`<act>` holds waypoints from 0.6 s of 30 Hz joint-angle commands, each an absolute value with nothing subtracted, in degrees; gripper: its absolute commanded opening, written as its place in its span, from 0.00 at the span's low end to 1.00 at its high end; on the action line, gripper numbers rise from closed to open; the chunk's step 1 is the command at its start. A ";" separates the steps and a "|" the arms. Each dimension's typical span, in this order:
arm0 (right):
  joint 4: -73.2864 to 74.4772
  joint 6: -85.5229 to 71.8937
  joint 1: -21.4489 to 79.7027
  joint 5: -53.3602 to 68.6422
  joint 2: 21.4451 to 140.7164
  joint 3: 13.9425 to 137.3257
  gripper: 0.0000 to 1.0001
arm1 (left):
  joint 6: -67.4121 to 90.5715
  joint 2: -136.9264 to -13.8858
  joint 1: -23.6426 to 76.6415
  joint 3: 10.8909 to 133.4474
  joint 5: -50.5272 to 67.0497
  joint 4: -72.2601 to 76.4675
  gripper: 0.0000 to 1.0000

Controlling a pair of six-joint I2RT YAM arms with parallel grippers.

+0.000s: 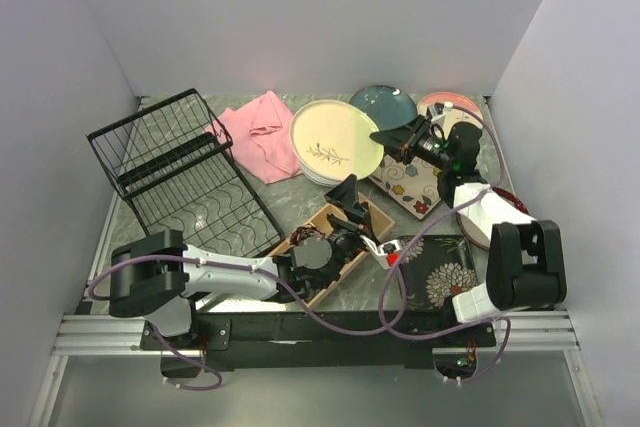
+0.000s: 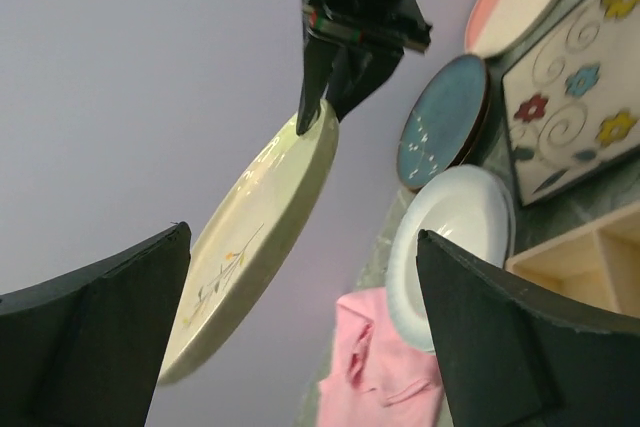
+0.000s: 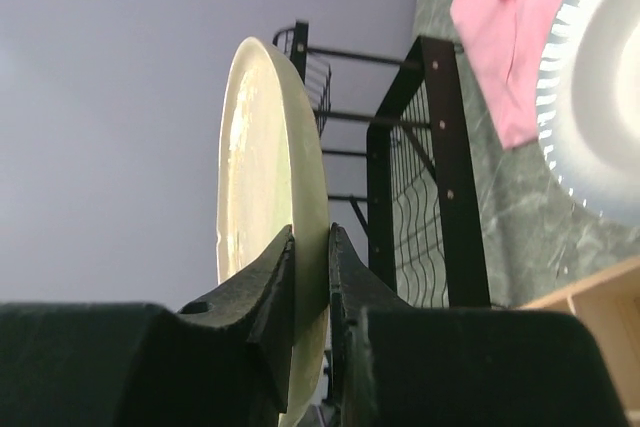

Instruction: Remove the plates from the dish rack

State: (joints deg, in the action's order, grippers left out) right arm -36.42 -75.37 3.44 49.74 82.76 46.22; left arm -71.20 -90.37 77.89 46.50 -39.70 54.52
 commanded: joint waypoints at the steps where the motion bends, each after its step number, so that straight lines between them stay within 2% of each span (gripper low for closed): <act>1: -47.90 -82.00 2.02 47.64 85.07 51.76 0.00 | -61.54 -87.98 79.80 51.58 -43.32 56.78 0.99; 5: -47.29 -80.69 0.36 47.29 87.80 53.61 0.00 | -51.36 -86.66 80.77 54.92 -47.45 53.63 0.99; 7: -47.02 -80.33 -2.61 45.88 88.77 54.05 0.00 | -39.16 -84.12 80.86 58.00 -47.64 41.89 1.00; 10: -43.69 -78.32 -7.01 41.68 89.65 55.02 0.00 | -15.09 -76.49 78.16 60.47 -40.03 22.67 0.99; 11: -42.81 -77.01 -8.16 40.44 89.74 55.37 0.00 | -9.03 -74.20 76.22 60.21 -29.29 19.28 0.99; 12: -40.28 -76.04 -9.04 39.21 90.35 55.81 0.00 | 1.82 -69.83 74.11 58.90 -24.57 17.42 1.00; 14: -38.15 -73.67 -11.50 34.91 90.96 57.21 0.00 | 9.54 -65.76 68.31 56.61 -17.52 16.00 0.99; 18: -34.81 -72.24 -15.90 27.52 93.77 59.50 0.00 | 12.29 -56.88 66.01 49.06 -19.77 17.06 0.99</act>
State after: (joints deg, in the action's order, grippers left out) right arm -33.34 -72.42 -11.97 36.86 92.92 54.30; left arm -3.68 -62.98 66.96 53.89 -25.74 21.28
